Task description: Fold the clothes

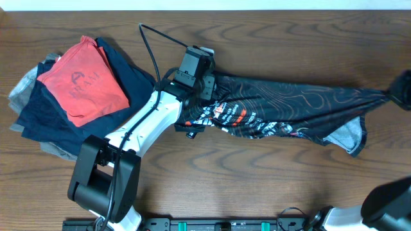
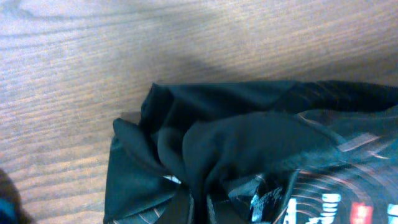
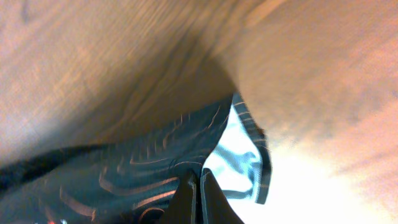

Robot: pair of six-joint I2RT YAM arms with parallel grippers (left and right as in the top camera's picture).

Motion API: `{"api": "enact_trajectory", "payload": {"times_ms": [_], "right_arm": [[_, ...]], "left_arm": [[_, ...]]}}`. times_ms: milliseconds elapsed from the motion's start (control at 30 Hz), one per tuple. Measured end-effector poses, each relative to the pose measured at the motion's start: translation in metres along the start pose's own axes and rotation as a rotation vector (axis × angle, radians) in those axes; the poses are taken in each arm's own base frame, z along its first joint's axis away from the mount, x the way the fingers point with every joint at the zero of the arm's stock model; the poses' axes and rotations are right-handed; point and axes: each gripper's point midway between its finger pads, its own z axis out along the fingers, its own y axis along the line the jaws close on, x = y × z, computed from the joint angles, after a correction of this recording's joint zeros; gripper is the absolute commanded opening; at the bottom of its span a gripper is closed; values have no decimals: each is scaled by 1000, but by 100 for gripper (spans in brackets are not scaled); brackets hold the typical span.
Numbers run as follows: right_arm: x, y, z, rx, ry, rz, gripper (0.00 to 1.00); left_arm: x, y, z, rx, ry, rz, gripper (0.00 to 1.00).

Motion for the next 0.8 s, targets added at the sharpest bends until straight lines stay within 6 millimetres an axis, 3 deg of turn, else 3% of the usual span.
{"api": "enact_trajectory", "payload": {"times_ms": [100, 200, 267, 433, 500, 633, 800], "right_arm": [[0, -4, -11, 2, -22, 14, 1], [0, 2, -14, -31, -26, -4, 1], [1, 10, -19, -75, -35, -32, 1], [1, 28, -43, -171, -87, -100, 1], [-1, 33, -57, -189, -125, -115, 1], [-3, 33, -86, -165, -209, -123, 1], [-1, 21, -105, -88, -261, -98, 1]], "left_arm": [[15, -1, -4, 4, 61, 4, 6], [20, -1, -24, 5, 93, 5, 6], [13, -2, -50, 15, 68, 3, 6], [-28, -13, -141, 97, -137, 2, 6], [-34, -18, -170, 135, -187, 6, 6], [-10, -30, -209, 226, -143, 13, 6], [22, -35, -221, 270, -37, 12, 6]]}}
